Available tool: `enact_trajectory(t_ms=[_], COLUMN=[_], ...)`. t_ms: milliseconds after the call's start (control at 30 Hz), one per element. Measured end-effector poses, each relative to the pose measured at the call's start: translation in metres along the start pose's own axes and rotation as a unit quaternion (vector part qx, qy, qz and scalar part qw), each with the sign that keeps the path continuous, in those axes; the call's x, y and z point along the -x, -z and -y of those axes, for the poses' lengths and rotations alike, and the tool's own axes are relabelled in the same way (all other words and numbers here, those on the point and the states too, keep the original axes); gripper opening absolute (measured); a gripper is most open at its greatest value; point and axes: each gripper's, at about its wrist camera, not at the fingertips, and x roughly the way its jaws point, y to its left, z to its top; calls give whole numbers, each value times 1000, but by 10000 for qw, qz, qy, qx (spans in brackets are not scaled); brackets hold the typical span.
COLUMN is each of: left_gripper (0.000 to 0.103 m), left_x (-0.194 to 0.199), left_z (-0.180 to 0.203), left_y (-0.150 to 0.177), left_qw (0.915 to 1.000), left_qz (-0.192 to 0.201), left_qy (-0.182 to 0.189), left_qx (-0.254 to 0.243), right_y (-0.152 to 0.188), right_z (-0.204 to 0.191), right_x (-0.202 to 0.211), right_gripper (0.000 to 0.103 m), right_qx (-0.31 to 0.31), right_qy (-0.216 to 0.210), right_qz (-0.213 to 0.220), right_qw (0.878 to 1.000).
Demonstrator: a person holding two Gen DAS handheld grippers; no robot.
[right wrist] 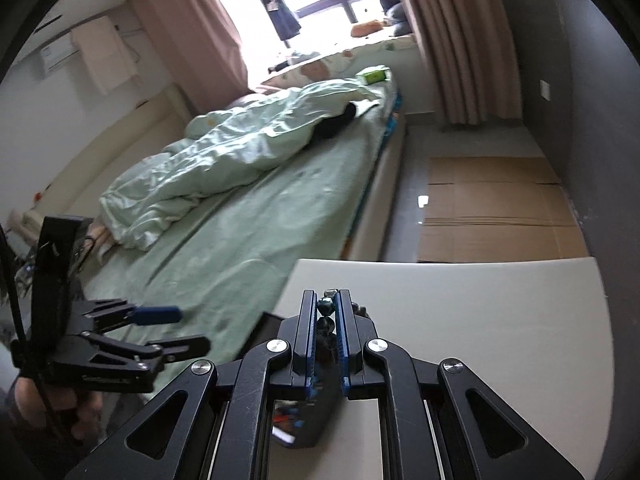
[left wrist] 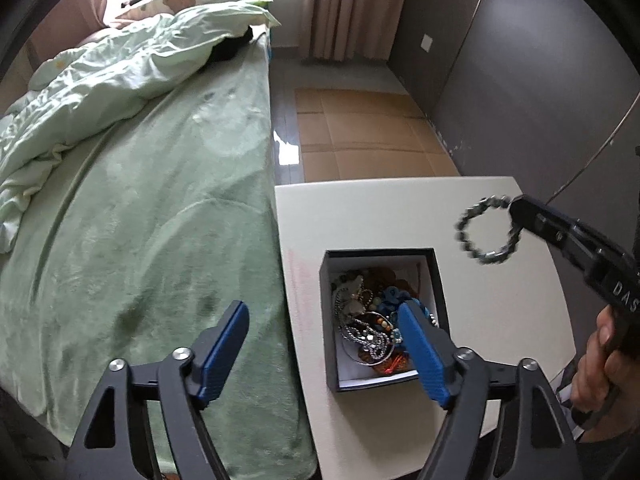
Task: Organize jewelry
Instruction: 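Carry the dark beaded bracelet into the black box and release it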
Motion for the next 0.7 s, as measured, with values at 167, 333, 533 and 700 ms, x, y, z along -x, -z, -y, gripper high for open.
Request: enact_trajectory(t_ms=[167,333,533,700], left_gripper=[90,92,103,103], left_x=[1,4,6,18], left_z=[-18,-34,-34,-24], left_y=[6,12,22,38], left_qw=[9998,9986,9970,9947], left_qz=[94,272,448,708], left_qy=[58,94,319,483], left_qx=[191,449,536,571], right_y=[4,9,16,25], right_z=[-20,-38,-39,-25], right_x=[-14,-29,-37,-12], right_gripper=[11,11,61,74], right_qx=[63,102,-36,-181], right_qy=[-234,-542,-462,-145], right_qz=[-121,-297,-498,-236], right_qw=[9996,9980,9977,9995])
